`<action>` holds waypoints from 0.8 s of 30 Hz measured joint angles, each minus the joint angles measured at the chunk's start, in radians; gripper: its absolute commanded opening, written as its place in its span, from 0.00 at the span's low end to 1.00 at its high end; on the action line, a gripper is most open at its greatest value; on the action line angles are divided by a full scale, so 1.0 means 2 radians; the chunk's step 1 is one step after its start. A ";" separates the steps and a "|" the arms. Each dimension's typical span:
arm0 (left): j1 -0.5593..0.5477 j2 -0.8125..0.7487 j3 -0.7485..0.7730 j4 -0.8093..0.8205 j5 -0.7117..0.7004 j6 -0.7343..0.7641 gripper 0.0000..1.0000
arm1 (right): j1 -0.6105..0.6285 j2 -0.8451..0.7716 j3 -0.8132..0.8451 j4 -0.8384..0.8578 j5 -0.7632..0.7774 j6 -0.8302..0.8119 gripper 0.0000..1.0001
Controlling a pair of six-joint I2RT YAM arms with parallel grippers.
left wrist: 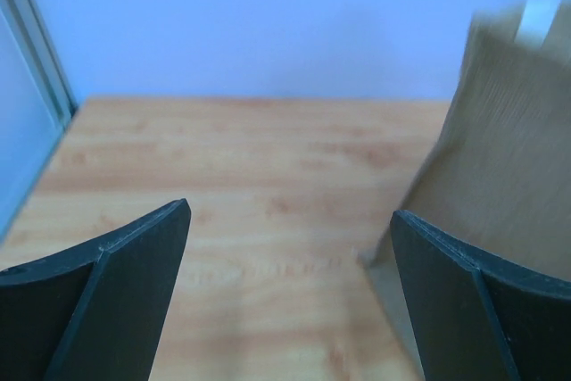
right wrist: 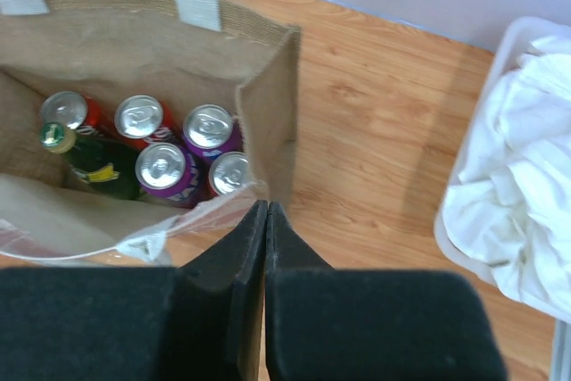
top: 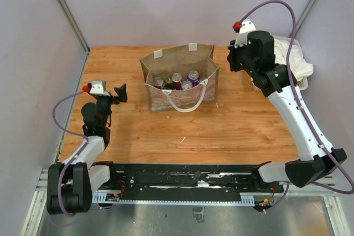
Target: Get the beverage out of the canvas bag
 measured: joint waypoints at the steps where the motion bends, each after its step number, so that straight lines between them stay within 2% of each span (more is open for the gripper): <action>1: 0.000 -0.023 0.034 -0.040 0.000 -0.005 1.00 | 0.004 0.005 0.003 0.001 -0.005 0.000 0.01; 5: -0.003 -0.077 0.121 -0.133 0.008 -0.031 1.00 | 0.028 0.025 0.019 0.006 -0.023 -0.002 0.01; 9: -0.012 -0.108 0.172 -0.204 0.019 -0.071 1.00 | 0.056 0.043 0.035 0.013 -0.031 -0.005 0.01; 17: -0.055 -0.127 0.219 -0.315 0.036 -0.143 1.00 | 0.110 0.083 0.036 0.014 -0.037 -0.007 0.01; 24: -0.119 -0.108 0.229 -0.347 0.036 -0.164 1.00 | 0.152 0.104 0.022 0.016 -0.037 -0.007 0.01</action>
